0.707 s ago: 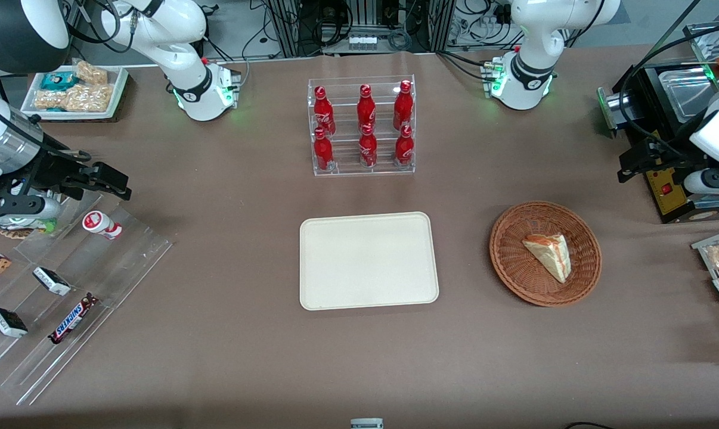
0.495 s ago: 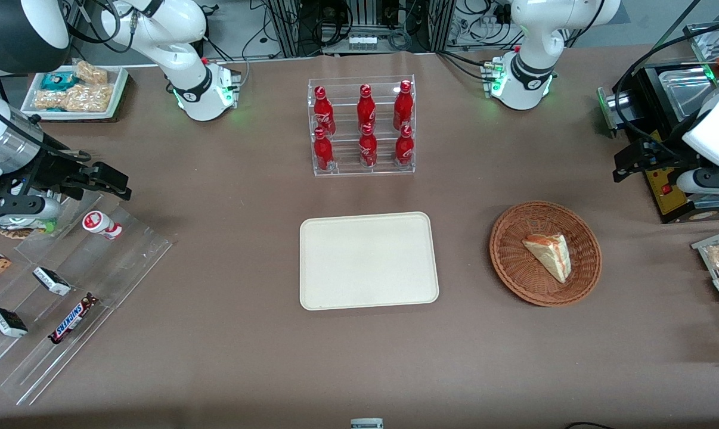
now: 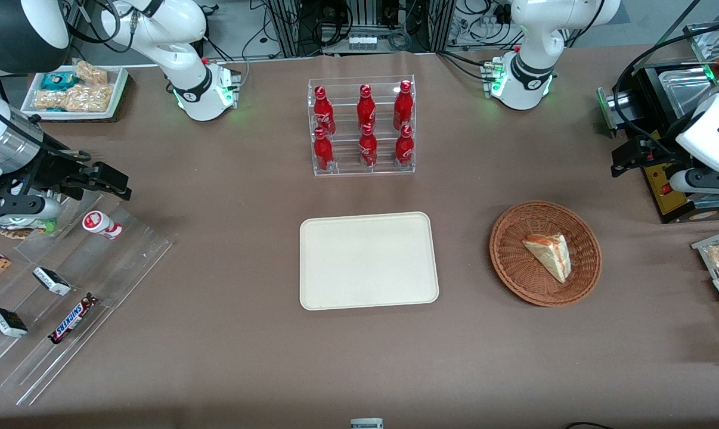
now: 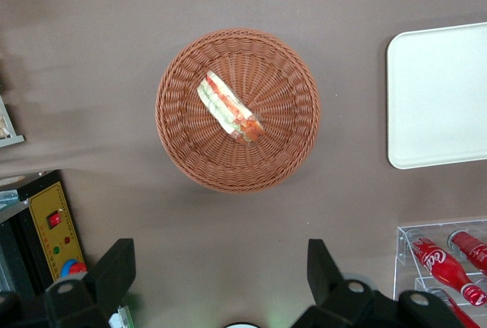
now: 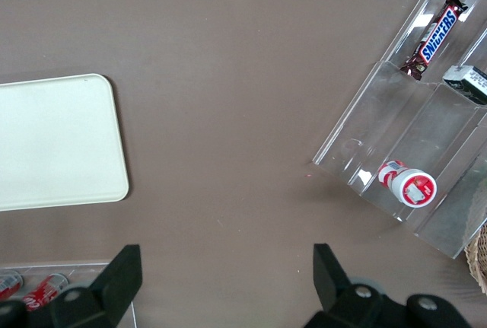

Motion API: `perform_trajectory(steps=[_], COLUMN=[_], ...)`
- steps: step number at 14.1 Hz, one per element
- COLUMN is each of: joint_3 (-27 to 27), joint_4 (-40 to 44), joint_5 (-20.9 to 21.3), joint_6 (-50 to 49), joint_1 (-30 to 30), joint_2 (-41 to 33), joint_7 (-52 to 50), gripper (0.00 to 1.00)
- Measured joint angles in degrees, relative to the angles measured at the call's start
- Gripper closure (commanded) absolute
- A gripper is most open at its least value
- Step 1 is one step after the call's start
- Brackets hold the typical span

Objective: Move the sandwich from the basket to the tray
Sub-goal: 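Move the left gripper from rest toward the wicker basket, then lower the open left gripper over the wrapped sandwich in the basket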

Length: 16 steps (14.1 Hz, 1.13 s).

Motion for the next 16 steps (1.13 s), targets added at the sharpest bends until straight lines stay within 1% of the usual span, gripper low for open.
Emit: perform_trajectory(steps=[2, 4, 8, 11, 13, 16], joint_3=[0.04, 0.1, 0.22, 0.22, 0.21, 0.07], joint_4=[-1.97, -5.35, -16.44, -25.29, -31.33, -38.58], joint_5=[0.13, 0.26, 0.34, 0.35, 0.35, 0.35], joint_6=[0.11, 2.56, 16.22, 27.9, 36.79, 49.1], joint_1=[0.06, 0.14, 0.25, 0.25, 0.23, 0.1], joint_2=[0.22, 0.78, 2.26, 2.54, 2.53, 2.63], joint_7=[-0.01, -0.02, -0.84, -4.1, -10.48, -26.32], gripper=[0.0, 0.0, 0.0, 0.0, 0.0, 0.0])
